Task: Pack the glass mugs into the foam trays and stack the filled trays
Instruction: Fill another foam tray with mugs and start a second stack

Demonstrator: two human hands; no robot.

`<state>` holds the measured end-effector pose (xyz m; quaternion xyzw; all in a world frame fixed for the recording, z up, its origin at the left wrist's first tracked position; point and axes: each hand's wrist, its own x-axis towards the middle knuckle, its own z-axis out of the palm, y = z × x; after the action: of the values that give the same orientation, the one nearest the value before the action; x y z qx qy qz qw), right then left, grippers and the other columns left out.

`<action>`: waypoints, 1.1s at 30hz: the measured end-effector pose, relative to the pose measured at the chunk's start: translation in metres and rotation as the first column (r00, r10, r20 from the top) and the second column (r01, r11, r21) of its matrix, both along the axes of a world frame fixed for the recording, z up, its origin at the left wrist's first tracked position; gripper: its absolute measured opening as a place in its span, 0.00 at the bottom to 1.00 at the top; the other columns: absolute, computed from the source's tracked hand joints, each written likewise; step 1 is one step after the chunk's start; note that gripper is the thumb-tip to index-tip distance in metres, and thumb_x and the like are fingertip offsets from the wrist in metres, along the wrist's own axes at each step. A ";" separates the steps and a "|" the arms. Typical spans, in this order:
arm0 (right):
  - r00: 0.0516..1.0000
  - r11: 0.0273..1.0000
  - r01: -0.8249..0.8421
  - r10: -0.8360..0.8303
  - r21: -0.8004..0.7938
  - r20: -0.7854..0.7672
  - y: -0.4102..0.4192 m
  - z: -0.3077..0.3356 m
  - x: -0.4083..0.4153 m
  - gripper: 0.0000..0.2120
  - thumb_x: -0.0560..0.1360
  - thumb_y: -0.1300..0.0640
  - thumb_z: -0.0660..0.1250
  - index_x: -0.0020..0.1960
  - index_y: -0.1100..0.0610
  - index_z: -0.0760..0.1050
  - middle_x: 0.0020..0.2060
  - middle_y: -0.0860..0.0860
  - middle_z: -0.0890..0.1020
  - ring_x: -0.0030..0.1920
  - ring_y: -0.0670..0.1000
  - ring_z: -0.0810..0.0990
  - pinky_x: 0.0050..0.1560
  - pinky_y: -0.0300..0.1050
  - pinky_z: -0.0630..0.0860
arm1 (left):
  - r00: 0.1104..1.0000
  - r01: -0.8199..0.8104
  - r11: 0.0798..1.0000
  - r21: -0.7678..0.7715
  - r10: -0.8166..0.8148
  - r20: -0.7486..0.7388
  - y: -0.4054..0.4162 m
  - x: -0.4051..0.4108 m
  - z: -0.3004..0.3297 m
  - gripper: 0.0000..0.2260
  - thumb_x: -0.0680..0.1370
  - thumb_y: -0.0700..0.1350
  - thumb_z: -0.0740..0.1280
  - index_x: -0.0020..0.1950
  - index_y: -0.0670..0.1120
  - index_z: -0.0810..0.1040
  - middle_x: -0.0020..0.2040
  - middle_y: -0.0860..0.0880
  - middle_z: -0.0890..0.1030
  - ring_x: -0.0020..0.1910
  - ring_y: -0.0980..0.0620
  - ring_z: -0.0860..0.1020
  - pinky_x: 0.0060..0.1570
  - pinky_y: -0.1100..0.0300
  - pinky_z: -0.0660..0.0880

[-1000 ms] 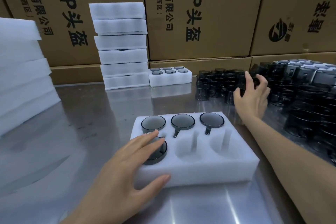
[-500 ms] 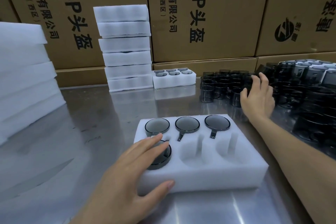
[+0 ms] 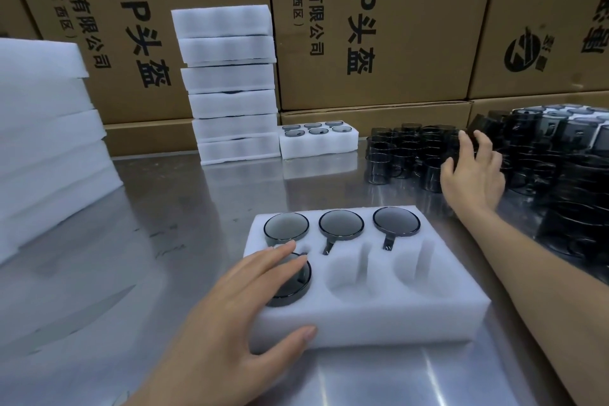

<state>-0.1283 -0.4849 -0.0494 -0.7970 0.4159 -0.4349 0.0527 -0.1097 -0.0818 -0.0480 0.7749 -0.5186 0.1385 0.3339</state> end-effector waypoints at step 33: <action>0.754 0.876 -0.482 0.418 -0.006 0.507 0.130 0.035 -0.070 0.16 0.75 0.46 0.66 0.35 0.56 0.73 0.33 0.46 0.77 0.33 0.41 0.73 0.37 0.39 0.69 | 0.999 0.044 0.994 0.104 -0.043 -0.011 0.006 0.005 0.000 0.25 0.71 0.66 0.63 0.67 0.68 0.62 0.70 0.73 0.58 0.70 0.73 0.54 0.64 0.79 0.49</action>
<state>-0.1979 -0.3552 -0.0141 -0.7303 0.2106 -0.5711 0.3101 -0.1044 -0.0755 -0.0483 0.7805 -0.5403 0.1005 0.2980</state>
